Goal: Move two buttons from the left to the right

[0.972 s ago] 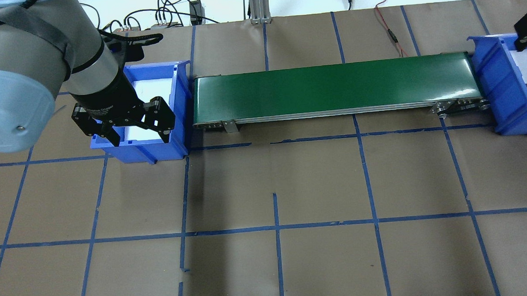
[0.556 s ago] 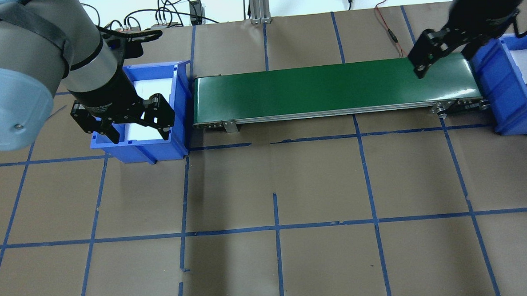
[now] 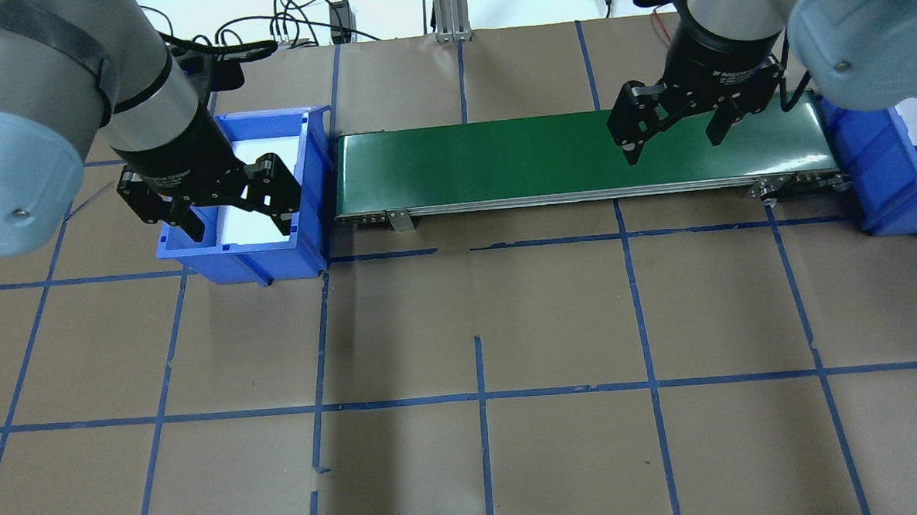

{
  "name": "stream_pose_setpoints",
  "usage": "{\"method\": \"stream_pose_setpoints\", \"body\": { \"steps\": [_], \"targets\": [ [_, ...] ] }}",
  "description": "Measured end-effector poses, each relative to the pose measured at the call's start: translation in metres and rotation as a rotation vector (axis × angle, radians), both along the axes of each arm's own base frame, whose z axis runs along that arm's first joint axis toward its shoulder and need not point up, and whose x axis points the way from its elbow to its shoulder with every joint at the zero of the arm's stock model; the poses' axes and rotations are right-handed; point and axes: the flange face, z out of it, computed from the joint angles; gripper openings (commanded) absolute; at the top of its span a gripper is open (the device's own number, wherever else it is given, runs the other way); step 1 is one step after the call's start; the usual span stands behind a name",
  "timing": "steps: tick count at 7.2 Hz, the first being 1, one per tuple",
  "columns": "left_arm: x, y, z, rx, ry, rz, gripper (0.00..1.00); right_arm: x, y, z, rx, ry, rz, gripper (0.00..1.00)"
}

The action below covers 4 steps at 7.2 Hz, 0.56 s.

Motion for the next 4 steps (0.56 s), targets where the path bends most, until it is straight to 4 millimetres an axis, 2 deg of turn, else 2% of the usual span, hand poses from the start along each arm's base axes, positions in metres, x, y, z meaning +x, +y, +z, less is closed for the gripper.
{"method": "stream_pose_setpoints", "body": {
  "steps": [4],
  "targets": [
    [-0.0010, -0.0003, -0.0002, -0.001, 0.009, 0.004, 1.00, 0.0013, 0.0026, 0.0033, 0.001, -0.012, -0.028, 1.00]
  ]
}}
